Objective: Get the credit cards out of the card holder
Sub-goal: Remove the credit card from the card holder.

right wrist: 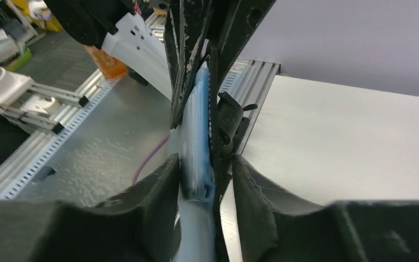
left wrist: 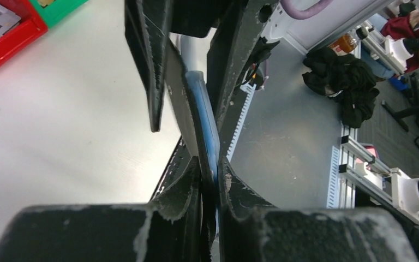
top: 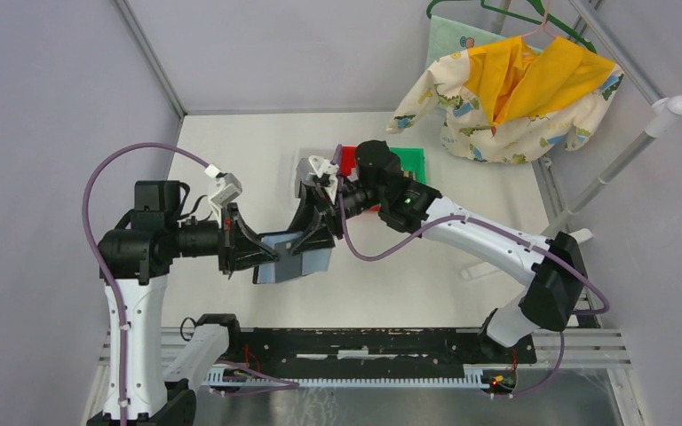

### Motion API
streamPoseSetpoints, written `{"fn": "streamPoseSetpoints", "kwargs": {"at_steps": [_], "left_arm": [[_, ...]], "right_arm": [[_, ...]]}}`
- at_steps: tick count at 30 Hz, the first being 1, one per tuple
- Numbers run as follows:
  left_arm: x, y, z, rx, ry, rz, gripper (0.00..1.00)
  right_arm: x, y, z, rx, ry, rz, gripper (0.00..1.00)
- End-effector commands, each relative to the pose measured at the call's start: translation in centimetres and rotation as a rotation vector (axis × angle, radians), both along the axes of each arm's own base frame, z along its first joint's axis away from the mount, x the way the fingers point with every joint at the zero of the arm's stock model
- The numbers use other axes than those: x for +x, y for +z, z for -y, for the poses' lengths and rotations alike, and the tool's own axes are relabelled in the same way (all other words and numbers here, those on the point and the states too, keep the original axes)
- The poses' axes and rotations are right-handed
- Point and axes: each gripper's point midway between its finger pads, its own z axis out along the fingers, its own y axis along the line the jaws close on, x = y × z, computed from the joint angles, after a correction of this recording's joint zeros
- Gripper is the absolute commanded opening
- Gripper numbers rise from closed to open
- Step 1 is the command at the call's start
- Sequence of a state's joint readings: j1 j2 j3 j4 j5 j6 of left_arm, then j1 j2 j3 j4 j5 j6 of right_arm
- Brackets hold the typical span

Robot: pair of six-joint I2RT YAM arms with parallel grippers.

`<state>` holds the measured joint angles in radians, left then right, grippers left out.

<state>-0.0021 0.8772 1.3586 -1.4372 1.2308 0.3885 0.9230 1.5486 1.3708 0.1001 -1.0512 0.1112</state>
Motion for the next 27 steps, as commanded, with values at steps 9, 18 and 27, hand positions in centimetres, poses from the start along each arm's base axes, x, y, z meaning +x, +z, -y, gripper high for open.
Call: {"fn": "streamPoseSetpoints", "kwargs": {"at_steps": [9, 18, 27], "left_arm": [[0.2, 0.4, -0.1, 0.016, -0.023, 0.113, 0.44], [-0.7, 0.1, 0.0, -0.002, -0.031, 0.125, 0.42], [-0.8, 1.5, 0.6, -0.065, -0.072, 0.108, 0.25]], "right_arm": [[-0.6, 4.6, 1.1, 0.150, 0.032, -0.083, 0.00], [-0.3, 6.4, 3.0, 0.245, 0.016, -0.166, 0.00], [-0.4, 6.2, 3.3, 0.251, 0.011, -0.166, 0.00]]}}
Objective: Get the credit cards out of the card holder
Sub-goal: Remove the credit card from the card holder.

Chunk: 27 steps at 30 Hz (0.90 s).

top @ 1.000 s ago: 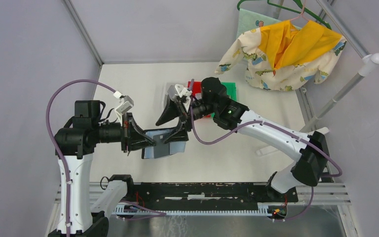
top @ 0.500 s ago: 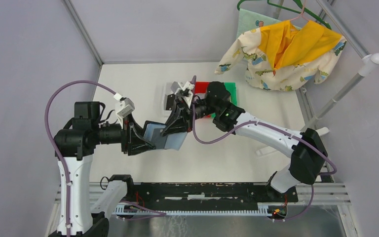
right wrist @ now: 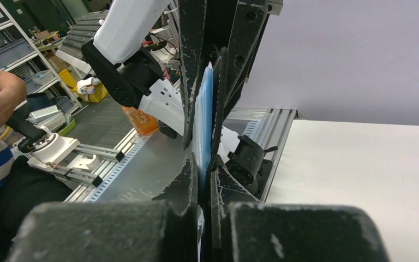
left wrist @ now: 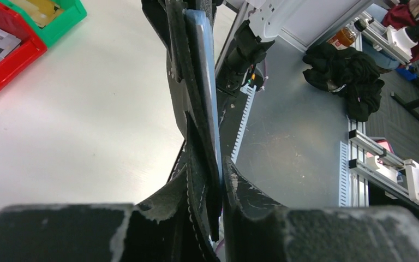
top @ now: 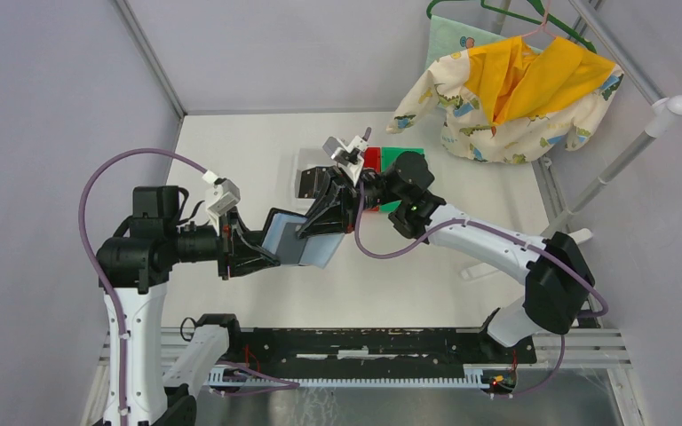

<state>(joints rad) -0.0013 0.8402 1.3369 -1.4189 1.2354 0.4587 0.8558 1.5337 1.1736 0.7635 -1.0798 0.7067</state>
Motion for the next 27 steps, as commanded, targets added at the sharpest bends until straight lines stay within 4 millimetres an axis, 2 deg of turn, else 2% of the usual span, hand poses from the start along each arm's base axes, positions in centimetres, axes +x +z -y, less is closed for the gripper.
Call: {"fn": "streamPoseSetpoints", "kwargs": {"at_steps": [1, 3, 6, 9, 11, 13, 14, 18, 20, 27], "left_arm": [[-0.5, 1.9, 0.7, -0.084, -0.063, 0.005, 0.25], [-0.4, 2.3, 0.8, -0.101, -0.070, -0.004, 0.23], [-0.4, 3.0, 1.0, -0.125, -0.084, -0.012, 0.15], [-0.3, 3.7, 1.1, -0.155, -0.098, -0.028, 0.14], [-0.5, 4.2, 1.3, -0.177, -0.114, -0.030, 0.19], [-0.7, 4.5, 1.3, -0.191, -0.126, -0.027, 0.32], [-0.8, 4.6, 1.4, -0.197, -0.132, -0.023, 0.35], [-1.0, 4.8, 1.4, -0.212, -0.146, -0.015, 0.37], [-1.1, 4.9, 1.4, -0.216, -0.149, -0.014, 0.35], [-1.1, 5.2, 1.5, -0.248, -0.170, -0.058, 0.18]], "right_arm": [[-0.8, 3.0, 1.4, 0.108, -0.014, 0.074, 0.00], [-0.6, 2.6, 1.4, 0.104, -0.023, 0.066, 0.00], [-0.6, 2.2, 1.5, 0.107, -0.030, 0.061, 0.01], [-0.6, 2.2, 1.5, 0.114, -0.041, 0.058, 0.01], [-0.5, 2.2, 1.5, 0.118, -0.047, 0.055, 0.01], [-0.5, 2.4, 1.6, 0.126, -0.053, 0.049, 0.01], [-0.4, 2.5, 1.6, 0.130, -0.057, 0.049, 0.01], [-0.7, 2.7, 1.7, 0.142, -0.049, 0.048, 0.00], [-0.9, 2.6, 1.7, 0.140, -0.042, 0.049, 0.00], [-1.3, 1.6, 1.8, 0.121, -0.038, 0.065, 0.01]]}}
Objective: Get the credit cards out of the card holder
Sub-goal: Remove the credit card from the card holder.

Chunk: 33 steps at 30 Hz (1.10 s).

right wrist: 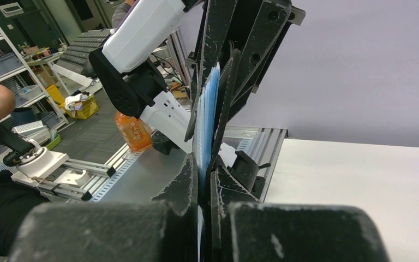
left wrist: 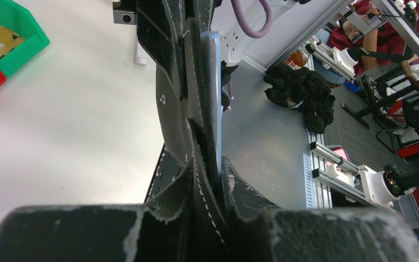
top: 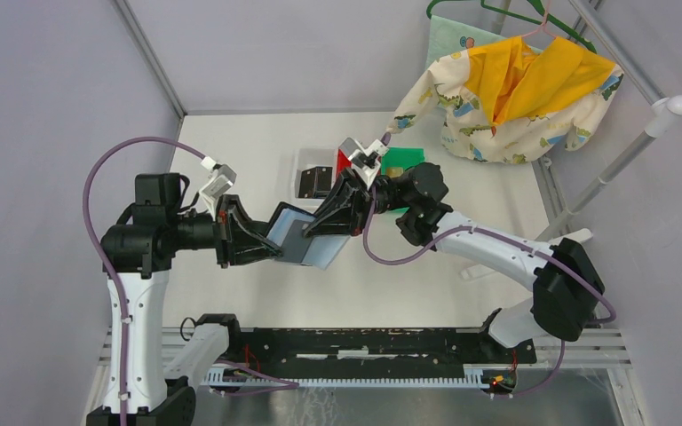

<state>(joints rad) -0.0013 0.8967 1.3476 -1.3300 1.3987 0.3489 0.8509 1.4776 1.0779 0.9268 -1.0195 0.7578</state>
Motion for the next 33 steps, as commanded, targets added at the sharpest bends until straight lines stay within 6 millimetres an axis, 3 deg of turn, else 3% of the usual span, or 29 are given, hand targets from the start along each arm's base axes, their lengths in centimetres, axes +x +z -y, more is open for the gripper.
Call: {"fn": "streamPoseSetpoints", "kwargs": {"at_steps": [1, 4, 8, 10, 12, 15, 18, 23, 28, 30, 33], "left_arm": [[-1.5, 2.7, 0.5, -0.111, -0.090, 0.006, 0.17], [-1.7, 2.8, 0.5, -0.119, -0.098, 0.006, 0.13], [-1.7, 2.7, 0.5, -0.114, -0.093, 0.004, 0.02], [-1.6, 2.6, 0.5, -0.113, -0.091, -0.004, 0.02], [-1.5, 2.5, 0.5, -0.110, -0.088, -0.005, 0.02], [-1.6, 2.7, 0.5, -0.113, -0.091, -0.005, 0.02], [-1.6, 2.6, 0.4, -0.107, -0.084, -0.008, 0.02], [-0.9, 1.8, 0.3, -0.066, -0.045, -0.012, 0.02], [-0.6, 1.9, 0.3, -0.055, -0.033, -0.004, 0.24], [-0.8, 2.2, 0.3, -0.060, -0.038, 0.011, 0.31], [-0.8, 2.4, 0.3, -0.065, -0.040, 0.018, 0.33]], "right_arm": [[-0.9, 0.3, 0.5, 0.024, 0.006, 0.051, 0.01], [-1.1, -0.1, 0.5, 0.019, 0.008, 0.048, 0.09], [-0.7, -0.1, 0.4, 0.017, -0.013, 0.029, 0.46], [-0.3, -0.2, 0.4, 0.017, -0.035, 0.015, 0.59], [-0.2, -0.3, 0.7, 0.028, -0.057, 0.000, 0.67], [-0.7, -0.3, 1.3, 0.061, -0.052, -0.023, 0.70], [-1.7, 0.1, 1.9, 0.095, 0.011, -0.071, 0.63], [-2.4, 1.2, 2.5, 0.152, 0.069, -0.104, 0.29], [-2.4, 0.9, 2.2, 0.133, 0.073, -0.115, 0.02], [-2.3, 0.5, 2.0, 0.113, 0.068, -0.125, 0.00], [-2.0, 0.0, 1.8, 0.092, 0.056, -0.127, 0.00]]}}
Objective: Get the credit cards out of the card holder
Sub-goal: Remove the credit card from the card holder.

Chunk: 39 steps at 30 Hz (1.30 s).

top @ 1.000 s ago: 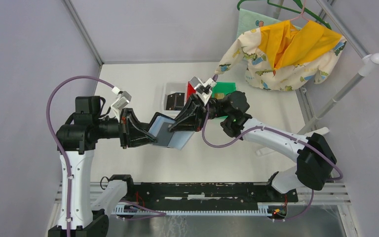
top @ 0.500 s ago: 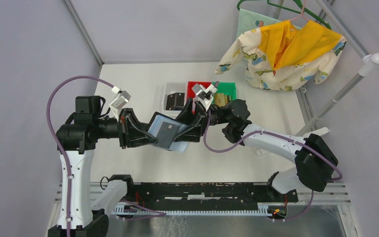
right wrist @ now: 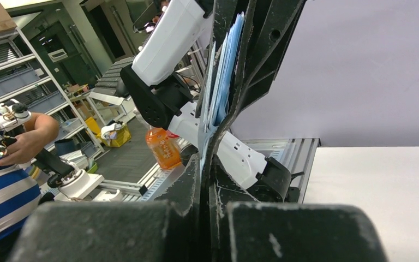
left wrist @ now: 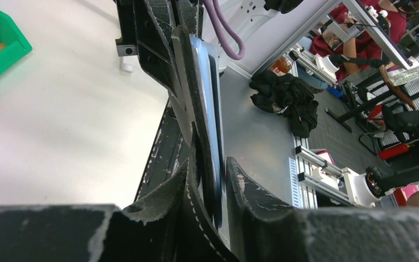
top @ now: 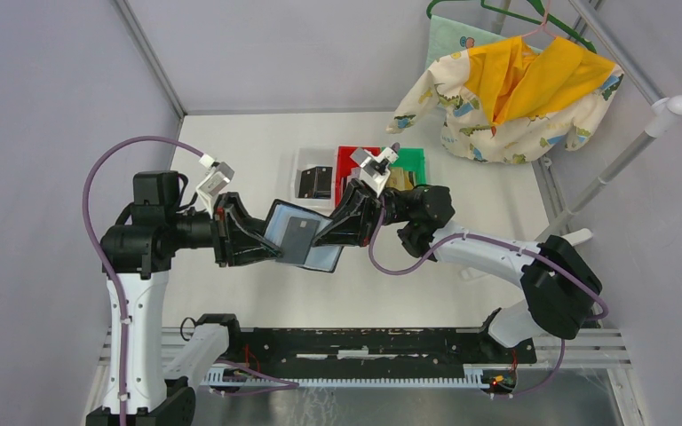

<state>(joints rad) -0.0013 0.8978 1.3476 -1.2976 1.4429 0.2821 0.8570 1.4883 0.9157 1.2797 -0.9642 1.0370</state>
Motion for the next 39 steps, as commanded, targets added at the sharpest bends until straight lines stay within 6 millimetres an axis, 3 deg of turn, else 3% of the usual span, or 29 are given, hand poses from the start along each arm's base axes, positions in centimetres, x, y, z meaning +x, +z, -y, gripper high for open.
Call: {"fn": "streamPoseSetpoints", "kwargs": {"at_steps": [1, 8, 12, 17, 18, 20, 22, 26, 31, 36, 39], "left_arm": [[-0.5, 1.6, 0.1, -0.027, -0.018, 0.052, 0.33], [-0.8, 2.0, 0.2, -0.046, -0.036, 0.045, 0.33], [-0.8, 2.1, 0.2, -0.055, -0.045, 0.040, 0.18], [-0.5, 2.0, 0.2, -0.053, -0.042, 0.028, 0.07], [-0.4, 1.9, 0.2, -0.052, -0.041, 0.028, 0.04], [-0.3, 1.9, 0.2, -0.047, -0.035, 0.025, 0.02], [-0.1, 1.8, 0.2, -0.037, -0.024, 0.025, 0.02], [0.7, 0.8, -0.1, 0.013, 0.028, 0.038, 0.02], [0.9, 0.3, -0.3, 0.050, 0.065, 0.079, 0.02], [0.8, 0.3, -0.3, 0.049, 0.072, 0.084, 0.02], [0.7, 0.4, -0.2, 0.043, 0.068, 0.083, 0.02]], "right_arm": [[-0.3, 0.8, 0.2, 0.027, 0.002, 0.025, 0.00], [-0.3, 0.2, 0.2, 0.011, 0.001, 0.026, 0.00], [-0.7, 0.2, 0.4, 0.020, 0.004, 0.035, 0.00], [-1.2, 0.2, 0.8, 0.032, 0.015, 0.047, 0.01], [-1.3, 0.2, 0.8, 0.032, 0.016, 0.049, 0.06], [-1.3, 0.0, 0.9, 0.022, 0.015, 0.047, 0.27], [-0.9, -0.1, 1.0, 0.010, 0.005, 0.049, 0.39], [0.2, 0.9, 1.7, 0.017, -0.059, 0.093, 0.51], [1.0, 1.7, 0.9, -0.007, -0.096, 0.131, 0.65], [1.3, 1.6, -0.9, -0.034, -0.074, 0.099, 0.63], [1.3, 1.4, -1.5, -0.035, -0.066, 0.089, 0.52]]}}
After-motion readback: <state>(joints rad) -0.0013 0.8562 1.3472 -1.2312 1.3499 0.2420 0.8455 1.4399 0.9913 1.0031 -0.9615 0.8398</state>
